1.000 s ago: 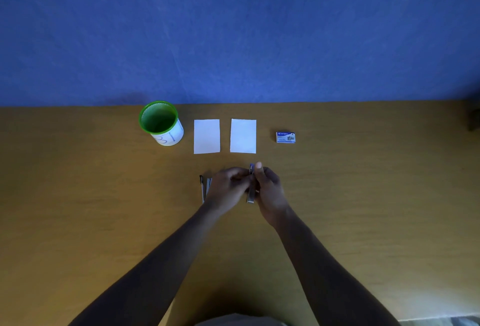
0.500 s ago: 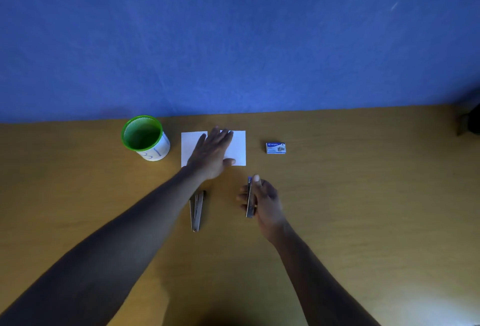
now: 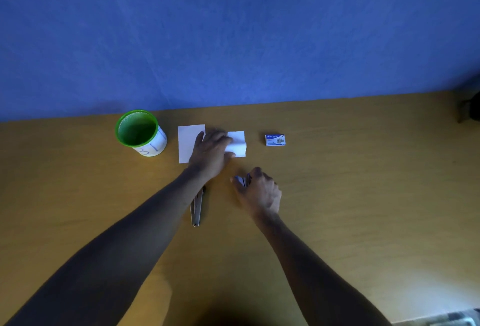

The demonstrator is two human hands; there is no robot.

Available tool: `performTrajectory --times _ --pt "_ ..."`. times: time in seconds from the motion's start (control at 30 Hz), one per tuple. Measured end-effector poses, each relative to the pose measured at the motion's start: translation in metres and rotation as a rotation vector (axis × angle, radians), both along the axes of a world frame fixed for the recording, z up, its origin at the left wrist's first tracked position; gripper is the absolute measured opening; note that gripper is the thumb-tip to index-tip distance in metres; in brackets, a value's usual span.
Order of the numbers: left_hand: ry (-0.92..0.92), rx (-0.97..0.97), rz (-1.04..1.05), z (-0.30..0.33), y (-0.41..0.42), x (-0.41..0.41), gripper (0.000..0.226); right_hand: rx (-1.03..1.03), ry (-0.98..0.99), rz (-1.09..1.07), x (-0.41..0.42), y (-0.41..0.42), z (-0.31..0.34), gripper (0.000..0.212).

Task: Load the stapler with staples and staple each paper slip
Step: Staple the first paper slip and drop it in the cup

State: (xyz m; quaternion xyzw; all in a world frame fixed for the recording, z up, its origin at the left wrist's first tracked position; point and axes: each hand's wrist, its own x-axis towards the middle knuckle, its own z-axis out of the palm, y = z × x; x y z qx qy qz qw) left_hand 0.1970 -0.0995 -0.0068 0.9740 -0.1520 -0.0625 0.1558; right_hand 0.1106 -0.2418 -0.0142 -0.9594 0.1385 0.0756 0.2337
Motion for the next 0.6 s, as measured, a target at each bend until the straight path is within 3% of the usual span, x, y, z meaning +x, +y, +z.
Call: performTrajectory --times 0.13,0.27,0.4,0.6 --pt "-0.033 -0.029 0.058 0.006 -0.006 -0.005 0.029 -0.055 0.003 0.045 0.001 0.002 -0.002 0.053" --pt "-0.059 -0.227 0.123 0.017 -0.009 -0.014 0.019 -0.084 0.028 0.102 0.0 0.0 -0.001 0.062" --pt "0.071 -0.446 0.299 0.027 -0.009 -0.023 0.018 -0.032 0.06 0.08 -0.001 -0.006 0.009 0.075" --pt "0.216 -0.647 0.235 0.047 -0.001 -0.042 0.029 0.479 -0.301 -0.018 -0.006 -0.021 0.036 0.072"
